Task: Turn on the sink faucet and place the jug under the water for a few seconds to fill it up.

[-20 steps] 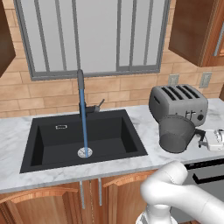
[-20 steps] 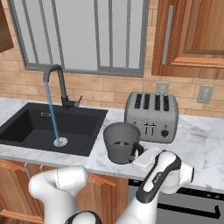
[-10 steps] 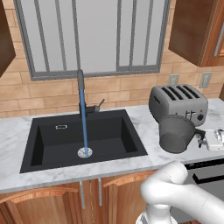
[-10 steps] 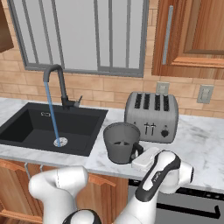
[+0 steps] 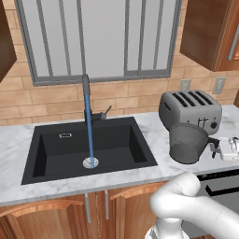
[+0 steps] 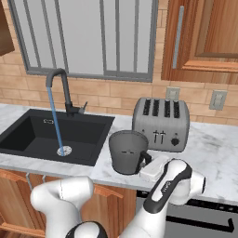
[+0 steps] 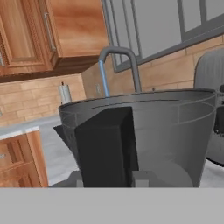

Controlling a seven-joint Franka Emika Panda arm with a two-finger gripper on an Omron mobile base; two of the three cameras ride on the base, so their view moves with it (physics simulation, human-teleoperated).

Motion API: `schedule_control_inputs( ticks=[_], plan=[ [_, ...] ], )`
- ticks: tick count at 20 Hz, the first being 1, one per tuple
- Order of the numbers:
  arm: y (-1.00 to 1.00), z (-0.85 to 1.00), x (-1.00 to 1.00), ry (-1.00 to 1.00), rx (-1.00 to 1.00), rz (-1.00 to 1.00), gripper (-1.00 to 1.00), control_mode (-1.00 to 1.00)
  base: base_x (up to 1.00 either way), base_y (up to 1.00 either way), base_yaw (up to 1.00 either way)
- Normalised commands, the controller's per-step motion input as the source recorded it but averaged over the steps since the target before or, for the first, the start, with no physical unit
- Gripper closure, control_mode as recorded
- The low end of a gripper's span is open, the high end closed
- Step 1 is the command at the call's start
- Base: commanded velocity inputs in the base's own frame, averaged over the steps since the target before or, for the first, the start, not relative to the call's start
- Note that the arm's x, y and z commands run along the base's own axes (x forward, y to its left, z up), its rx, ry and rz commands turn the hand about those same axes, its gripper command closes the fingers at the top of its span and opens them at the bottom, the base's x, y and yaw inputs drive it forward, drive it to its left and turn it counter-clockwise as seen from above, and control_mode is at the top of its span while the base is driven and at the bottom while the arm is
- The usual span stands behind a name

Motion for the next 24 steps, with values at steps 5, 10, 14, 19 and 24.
schedule_control_inputs(
  ticks=[5,10,14,19,24],
  plan=[
    [0.52,0.33,0.0,0.0,0.0,0.0,1.0,-1.0,0.0,0.0,0.0],
    [0.78,0.34,0.0,-0.01,0.0,0.0,1.0,-1.0,0.0,0.0,0.0],
    [0.96,0.29,-0.01,-0.07,-0.01,0.0,1.0,-1.0,0.0,0.0,0.0],
    [1.0,0.21,-0.02,-0.12,-0.03,0.0,1.0,-1.0,0.0,0.0,0.0],
    [1.0,0.19,0.0,-0.11,-0.06,0.0,1.0,-1.0,0.0,0.0,0.0]
  ],
)
